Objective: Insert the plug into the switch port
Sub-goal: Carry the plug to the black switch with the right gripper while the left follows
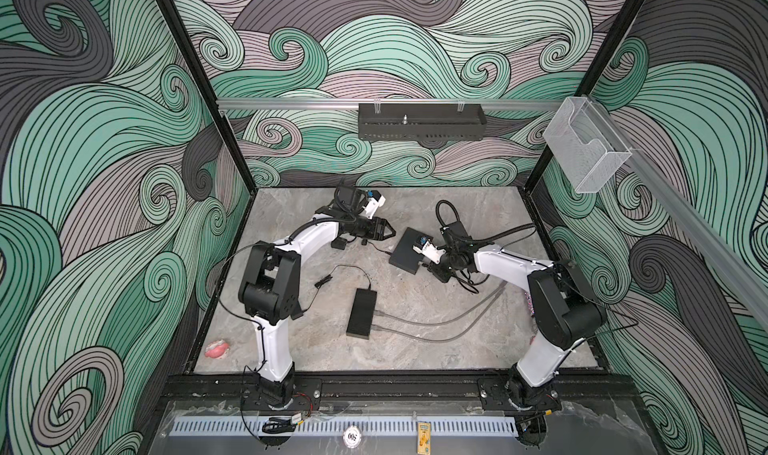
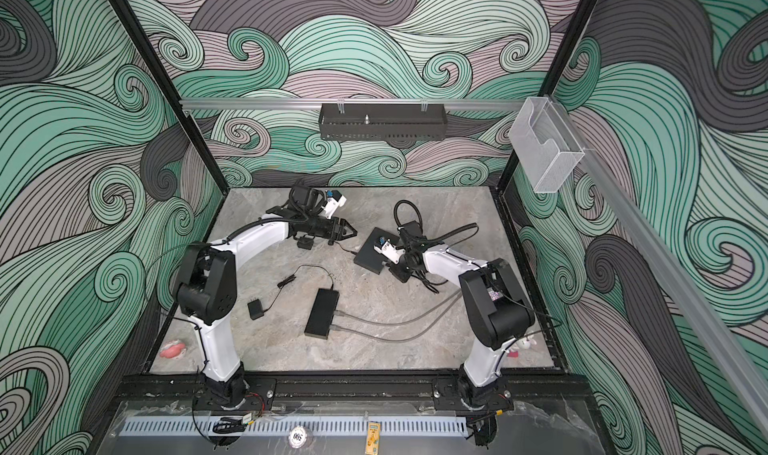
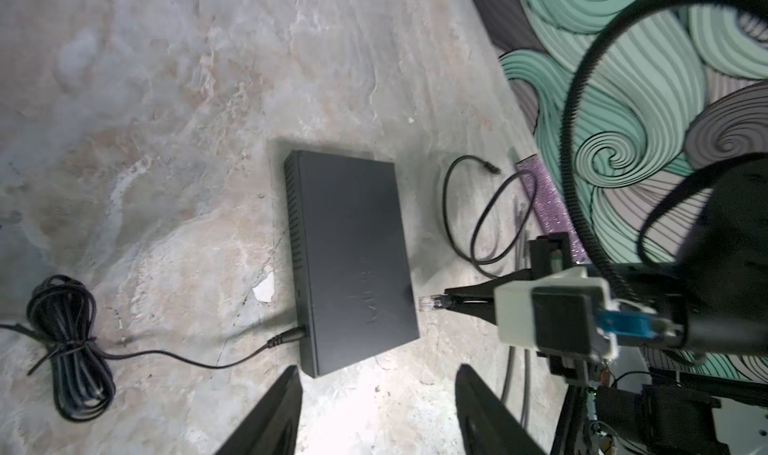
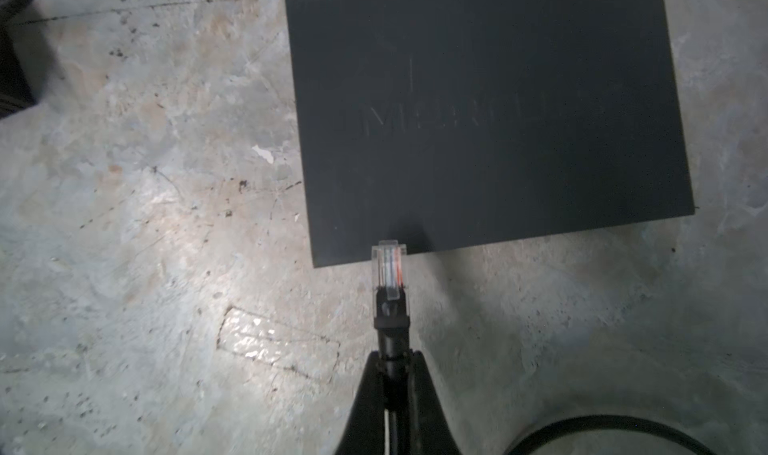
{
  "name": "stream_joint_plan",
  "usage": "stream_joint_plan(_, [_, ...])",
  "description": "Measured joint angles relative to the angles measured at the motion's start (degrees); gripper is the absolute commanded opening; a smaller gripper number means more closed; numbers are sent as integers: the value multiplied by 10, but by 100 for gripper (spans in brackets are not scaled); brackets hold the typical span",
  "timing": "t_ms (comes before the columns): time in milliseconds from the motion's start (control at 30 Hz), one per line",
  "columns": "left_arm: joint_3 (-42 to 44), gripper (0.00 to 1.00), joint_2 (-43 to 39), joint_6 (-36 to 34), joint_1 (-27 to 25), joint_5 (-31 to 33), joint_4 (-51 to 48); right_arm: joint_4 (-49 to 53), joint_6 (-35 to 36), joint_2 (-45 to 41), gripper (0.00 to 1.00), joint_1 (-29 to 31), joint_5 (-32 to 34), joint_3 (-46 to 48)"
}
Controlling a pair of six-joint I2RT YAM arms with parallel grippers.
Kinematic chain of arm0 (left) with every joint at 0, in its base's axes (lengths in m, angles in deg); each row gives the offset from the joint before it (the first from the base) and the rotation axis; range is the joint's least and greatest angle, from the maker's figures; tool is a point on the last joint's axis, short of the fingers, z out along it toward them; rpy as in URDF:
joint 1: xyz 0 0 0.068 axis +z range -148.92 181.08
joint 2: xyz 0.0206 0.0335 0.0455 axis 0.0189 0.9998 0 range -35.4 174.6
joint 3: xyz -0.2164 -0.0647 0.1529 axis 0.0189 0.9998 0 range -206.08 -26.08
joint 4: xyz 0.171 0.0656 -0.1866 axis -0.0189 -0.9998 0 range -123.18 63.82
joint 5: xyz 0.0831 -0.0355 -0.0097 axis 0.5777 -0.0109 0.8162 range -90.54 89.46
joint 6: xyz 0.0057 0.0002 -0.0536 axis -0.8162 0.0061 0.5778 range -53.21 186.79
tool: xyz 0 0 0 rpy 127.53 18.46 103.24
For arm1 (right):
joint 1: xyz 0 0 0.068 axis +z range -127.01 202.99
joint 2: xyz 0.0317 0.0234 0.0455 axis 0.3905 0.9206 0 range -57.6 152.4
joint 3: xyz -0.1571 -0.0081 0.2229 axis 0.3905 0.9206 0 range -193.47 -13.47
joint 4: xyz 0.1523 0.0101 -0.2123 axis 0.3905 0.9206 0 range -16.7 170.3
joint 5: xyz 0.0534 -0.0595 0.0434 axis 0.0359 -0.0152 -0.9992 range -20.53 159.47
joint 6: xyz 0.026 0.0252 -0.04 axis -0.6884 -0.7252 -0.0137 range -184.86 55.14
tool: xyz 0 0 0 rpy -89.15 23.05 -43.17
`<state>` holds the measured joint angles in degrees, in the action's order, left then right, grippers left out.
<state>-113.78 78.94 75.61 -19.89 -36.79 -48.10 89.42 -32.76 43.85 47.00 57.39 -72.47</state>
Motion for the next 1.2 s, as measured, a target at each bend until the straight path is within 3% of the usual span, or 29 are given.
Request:
stream_joint_plan(167, [-28, 59, 59, 0, 0, -1, -23, -37, -2, 13, 0, -14, -9, 15])
stream_joint_plan(533, [-94, 59, 86, -4, -1, -1, -40, -69, -19, -4, 0, -31, -13, 62])
stream_joint_plan(1200, [-138, 56, 163, -7, -30, -2, -68, -28, -30, 14, 0, -27, -34, 7])
